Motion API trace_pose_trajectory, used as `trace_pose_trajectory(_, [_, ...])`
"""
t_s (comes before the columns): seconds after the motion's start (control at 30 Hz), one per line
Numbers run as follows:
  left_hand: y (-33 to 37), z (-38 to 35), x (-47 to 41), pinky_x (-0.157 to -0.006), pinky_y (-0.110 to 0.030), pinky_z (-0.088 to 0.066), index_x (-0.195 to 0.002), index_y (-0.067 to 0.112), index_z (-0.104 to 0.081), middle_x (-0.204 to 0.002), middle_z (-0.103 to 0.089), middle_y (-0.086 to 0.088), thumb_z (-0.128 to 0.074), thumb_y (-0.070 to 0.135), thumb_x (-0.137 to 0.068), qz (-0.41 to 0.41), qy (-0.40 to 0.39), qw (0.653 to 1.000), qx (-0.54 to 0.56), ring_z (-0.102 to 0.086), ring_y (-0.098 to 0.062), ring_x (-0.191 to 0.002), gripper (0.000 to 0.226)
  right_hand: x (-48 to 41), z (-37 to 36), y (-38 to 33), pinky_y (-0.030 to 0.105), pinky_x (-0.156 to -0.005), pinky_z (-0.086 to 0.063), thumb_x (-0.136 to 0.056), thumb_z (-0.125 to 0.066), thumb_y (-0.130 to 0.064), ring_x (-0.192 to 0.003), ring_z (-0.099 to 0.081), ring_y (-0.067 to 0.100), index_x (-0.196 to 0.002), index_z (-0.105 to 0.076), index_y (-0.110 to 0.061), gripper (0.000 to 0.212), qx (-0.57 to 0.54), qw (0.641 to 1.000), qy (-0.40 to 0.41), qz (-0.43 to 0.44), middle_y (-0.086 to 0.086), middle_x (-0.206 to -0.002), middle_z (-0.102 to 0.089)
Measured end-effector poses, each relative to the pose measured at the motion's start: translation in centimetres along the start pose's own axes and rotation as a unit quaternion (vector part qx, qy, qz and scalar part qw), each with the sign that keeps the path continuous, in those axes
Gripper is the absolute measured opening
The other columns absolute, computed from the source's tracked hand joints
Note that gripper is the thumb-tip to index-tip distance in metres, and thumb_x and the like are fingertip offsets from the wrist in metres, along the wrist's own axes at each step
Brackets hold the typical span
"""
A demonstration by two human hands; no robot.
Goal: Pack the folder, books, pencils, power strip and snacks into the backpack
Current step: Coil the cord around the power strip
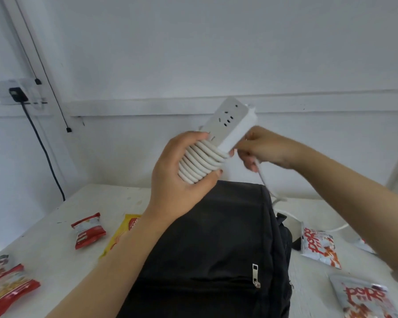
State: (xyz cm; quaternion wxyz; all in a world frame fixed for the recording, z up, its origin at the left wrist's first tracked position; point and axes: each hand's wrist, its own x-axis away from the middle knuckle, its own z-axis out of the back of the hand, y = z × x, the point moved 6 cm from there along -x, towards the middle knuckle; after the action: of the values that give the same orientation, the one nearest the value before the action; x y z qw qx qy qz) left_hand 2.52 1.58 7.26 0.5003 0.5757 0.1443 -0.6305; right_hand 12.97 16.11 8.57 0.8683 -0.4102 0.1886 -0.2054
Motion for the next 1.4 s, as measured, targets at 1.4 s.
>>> trace_pose_trajectory(1.4, [0.4,-4.3,1.0,-0.069,-0.026,-0.046,-0.135,0.039,-0.035,-0.131,-0.045,0.007,-0.064,0.045,-0.074,-0.163,-0.150,0.948,-0.227,-0.047,-0.014,-0.097,0.068,0.9,4.8,-7.0,0.027,-0.051,-0.040,-0.080,-0.068,-0.044,-0.051,-0.044,0.010,-0.074,-0.061,-0.018,0.028,0.331,0.935,0.088,0.089,-0.010,-0.047,-0.046])
